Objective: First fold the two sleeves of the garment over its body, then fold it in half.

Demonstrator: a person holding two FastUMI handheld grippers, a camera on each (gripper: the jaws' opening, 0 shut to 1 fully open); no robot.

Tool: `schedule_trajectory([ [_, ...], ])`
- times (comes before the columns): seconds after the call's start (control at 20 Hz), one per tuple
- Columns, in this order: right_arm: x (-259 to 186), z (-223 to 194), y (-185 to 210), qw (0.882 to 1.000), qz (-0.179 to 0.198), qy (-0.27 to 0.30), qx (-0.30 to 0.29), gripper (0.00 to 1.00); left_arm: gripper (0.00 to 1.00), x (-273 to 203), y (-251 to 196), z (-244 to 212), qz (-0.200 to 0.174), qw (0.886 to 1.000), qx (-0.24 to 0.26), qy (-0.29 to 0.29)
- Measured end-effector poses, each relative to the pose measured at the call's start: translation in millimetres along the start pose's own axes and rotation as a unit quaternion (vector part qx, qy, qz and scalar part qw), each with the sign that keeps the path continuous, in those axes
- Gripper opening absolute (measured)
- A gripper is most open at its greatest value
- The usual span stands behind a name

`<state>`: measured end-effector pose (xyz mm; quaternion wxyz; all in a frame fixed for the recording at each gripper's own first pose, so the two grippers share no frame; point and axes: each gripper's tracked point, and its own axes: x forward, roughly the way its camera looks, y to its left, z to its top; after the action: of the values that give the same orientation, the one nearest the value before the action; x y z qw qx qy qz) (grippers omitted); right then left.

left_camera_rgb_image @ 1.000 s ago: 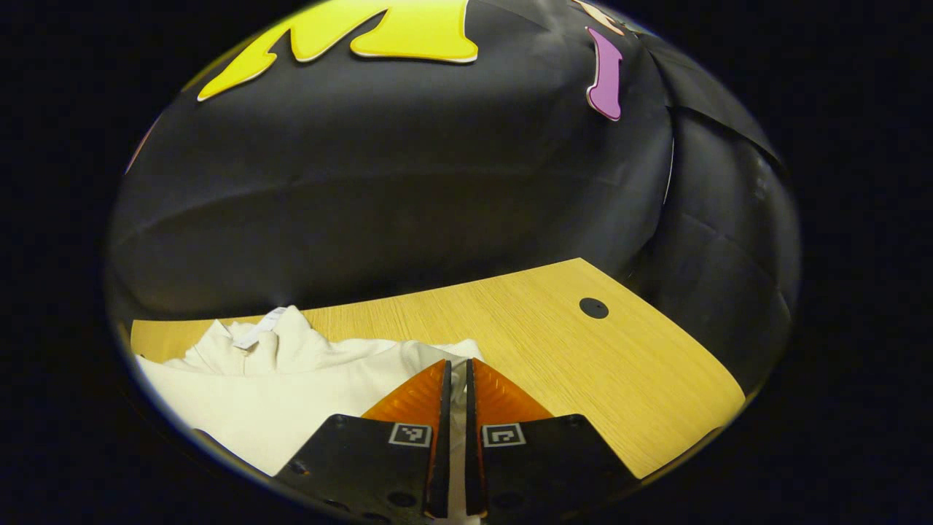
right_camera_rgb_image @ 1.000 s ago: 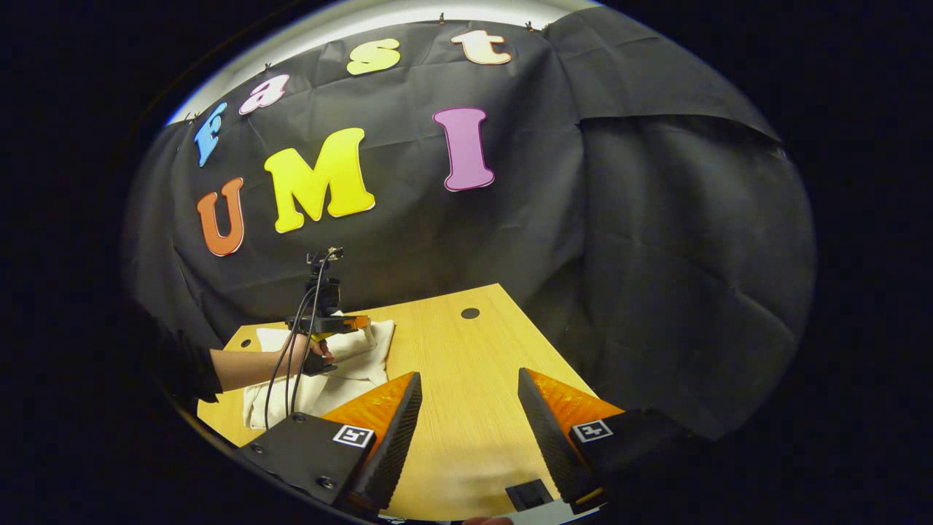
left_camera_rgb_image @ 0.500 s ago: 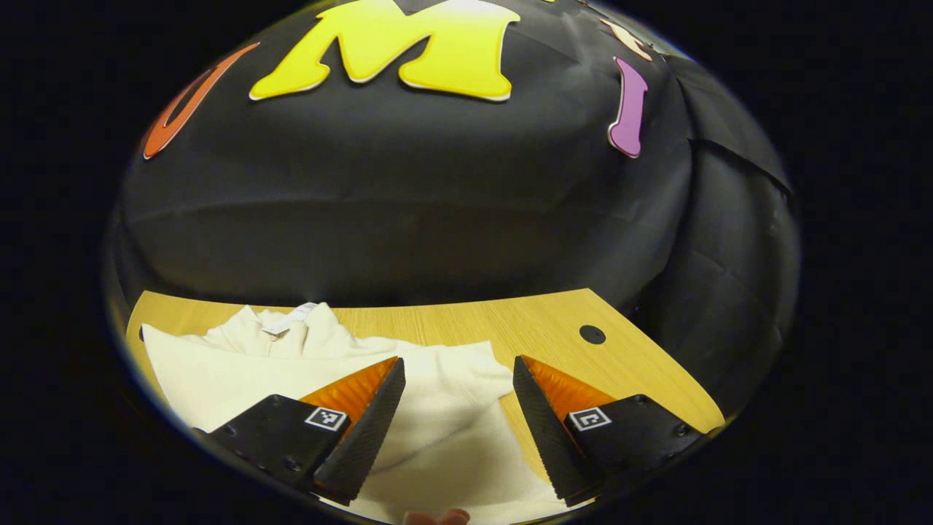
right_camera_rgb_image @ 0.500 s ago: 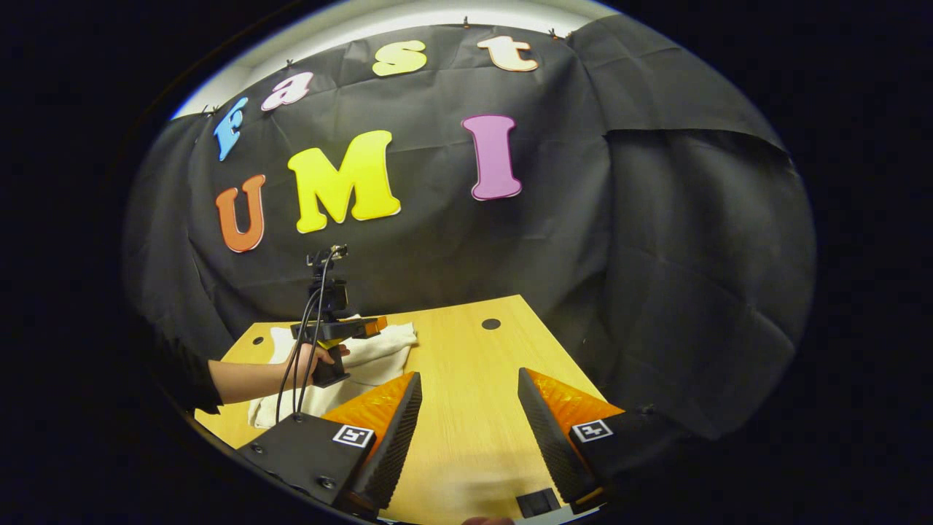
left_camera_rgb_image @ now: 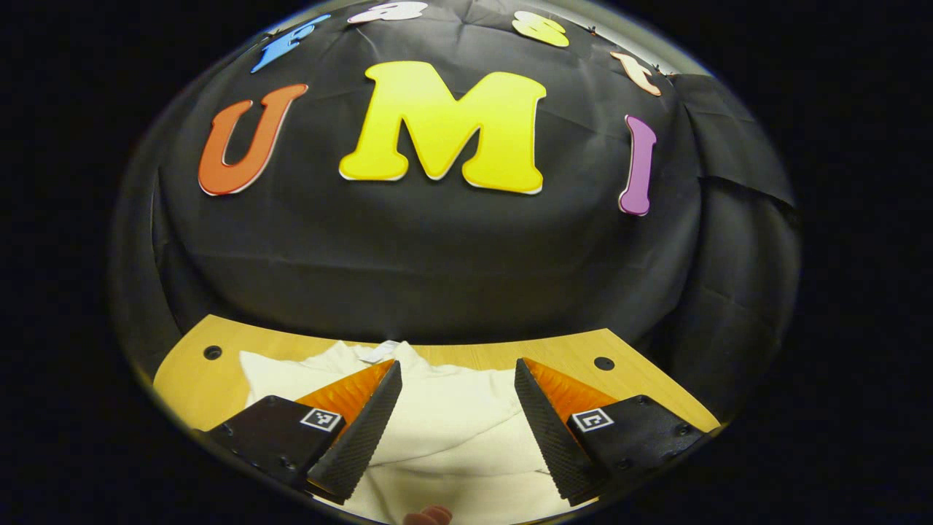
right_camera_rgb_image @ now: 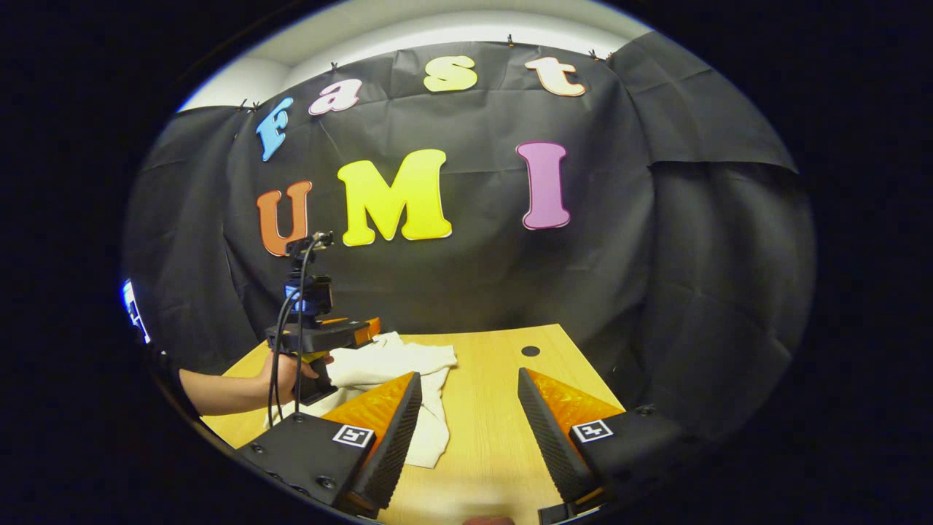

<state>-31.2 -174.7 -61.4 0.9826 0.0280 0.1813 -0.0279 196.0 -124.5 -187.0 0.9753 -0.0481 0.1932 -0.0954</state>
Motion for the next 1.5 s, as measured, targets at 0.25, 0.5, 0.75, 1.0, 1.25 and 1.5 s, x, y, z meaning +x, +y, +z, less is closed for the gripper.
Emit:
schedule_trajectory([
  [0.25, 12, 16, 24, 0.999, 0.021, -0.027, -0.002, 0.83, 0.98, -72, 44, 32, 0.052, 0.998, 0.01, -0.047],
  [0.5, 23, 11, 43, 0.999, 0.039, -0.028, -0.013, 0.83, 0.98, -140, 81, 32, 0.066, 0.996, 0.012, -0.066],
  [0.75, 32, -7, 54, 0.998, 0.048, -0.012, -0.029, 0.83, 0.98, -183, 114, 10, 0.08, 0.995, 0.021, -0.047],
  [1.0, 41, -42, 51, 0.997, 0.051, 0.029, -0.043, 0.83, 0.98, -200, 135, -34, 0.073, 0.997, 0.015, 0.005],
  [1.25, 60, -91, 41, 0.993, 0.05, 0.096, -0.046, 0.85, 0.98, -210, 153, -100, 0.06, 0.994, 0.003, 0.086],
  [1.5, 78, -147, 36, 0.983, 0.042, 0.176, -0.04, 0.87, 0.99, -212, 177, -178, 0.058, 0.981, -0.026, 0.185],
])
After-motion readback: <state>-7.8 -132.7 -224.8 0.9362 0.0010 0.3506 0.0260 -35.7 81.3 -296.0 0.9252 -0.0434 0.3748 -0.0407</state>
